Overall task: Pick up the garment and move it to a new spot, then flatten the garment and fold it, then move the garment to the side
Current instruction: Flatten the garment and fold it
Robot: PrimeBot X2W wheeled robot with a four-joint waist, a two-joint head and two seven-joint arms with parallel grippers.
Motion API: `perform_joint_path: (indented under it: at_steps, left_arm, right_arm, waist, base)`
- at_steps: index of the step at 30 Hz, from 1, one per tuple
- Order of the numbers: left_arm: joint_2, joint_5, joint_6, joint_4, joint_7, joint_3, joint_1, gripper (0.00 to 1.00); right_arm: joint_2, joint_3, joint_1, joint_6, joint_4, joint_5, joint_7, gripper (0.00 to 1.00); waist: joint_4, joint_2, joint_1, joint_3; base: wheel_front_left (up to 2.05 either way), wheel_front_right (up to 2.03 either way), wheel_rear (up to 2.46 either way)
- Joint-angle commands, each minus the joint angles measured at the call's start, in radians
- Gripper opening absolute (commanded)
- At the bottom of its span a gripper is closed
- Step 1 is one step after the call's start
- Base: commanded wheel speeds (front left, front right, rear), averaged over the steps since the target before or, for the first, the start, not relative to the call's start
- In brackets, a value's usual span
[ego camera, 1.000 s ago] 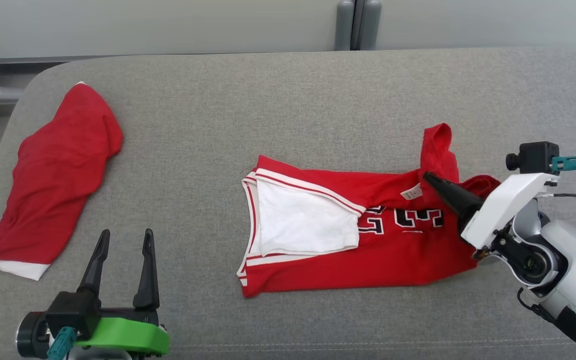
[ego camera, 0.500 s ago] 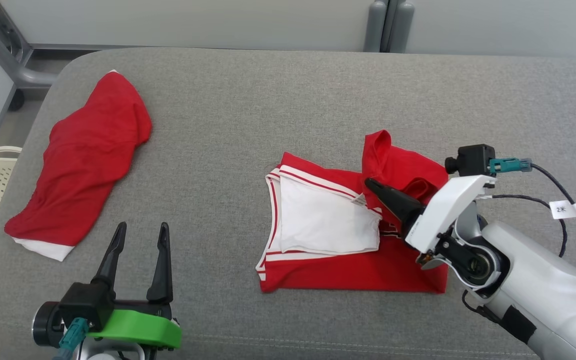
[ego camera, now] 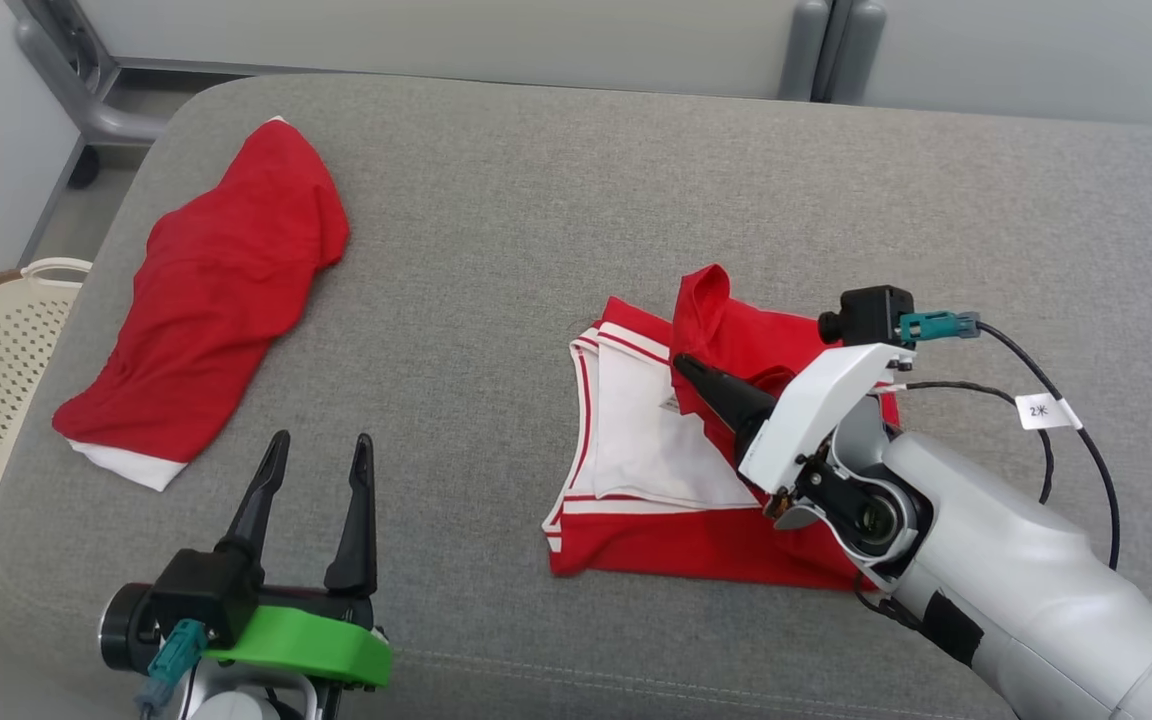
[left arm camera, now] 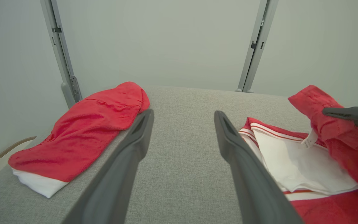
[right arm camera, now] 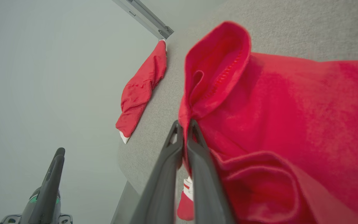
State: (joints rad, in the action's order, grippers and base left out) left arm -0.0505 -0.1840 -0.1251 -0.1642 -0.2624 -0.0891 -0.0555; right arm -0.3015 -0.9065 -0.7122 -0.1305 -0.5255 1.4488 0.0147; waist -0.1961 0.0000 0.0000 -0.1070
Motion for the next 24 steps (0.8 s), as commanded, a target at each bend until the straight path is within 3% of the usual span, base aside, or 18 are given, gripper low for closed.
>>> perform_joint_path:
  at_steps: [1, 16, 17, 18, 24]
  left_arm:
    - [-0.001, -0.006, 0.005, -0.001, -0.003, -0.004, -0.020, 1.00]
    - [-0.001, -0.025, 0.017, -0.016, -0.003, -0.043, -0.033, 1.00]
    - [-0.001, -0.024, 0.017, -0.015, -0.003, -0.042, -0.032, 1.00]
    - [-0.001, -0.023, 0.018, -0.015, -0.003, -0.040, -0.031, 1.00]
    - [-0.001, -0.018, 0.018, -0.012, -0.003, -0.034, -0.029, 1.00]
  right_arm:
    - [0.008, -0.007, -0.015, 0.000, -0.019, -0.007, -0.008, 0.00]
    - [0.086, -0.059, -0.051, 0.000, -0.191, -0.016, -0.056, 0.00]
    - [0.086, -0.061, -0.053, 0.000, -0.194, -0.017, -0.061, 0.36]
    - [0.086, -0.064, -0.055, 0.000, -0.195, -0.019, -0.066, 1.00]
    - [0.077, -0.068, -0.060, 0.000, -0.175, -0.008, -0.090, 1.00]
  waist:
    - [-0.014, 0.0000, 0.0000, -0.005]
    - [-0.061, 0.0000, 0.0000, -0.009]
    - [-0.060, 0.0000, 0.0000, -0.009]
    - [-0.059, 0.0000, 0.0000, -0.009]
    - [-0.050, 0.0000, 0.0000, -0.011]
  base:
    - [0.00, 0.00, 0.00]
    - [0.00, 0.00, 0.00]
    - [0.00, 0.00, 0.00]
    - [0.00, 0.00, 0.00]
    - [0.00, 0.00, 0.00]
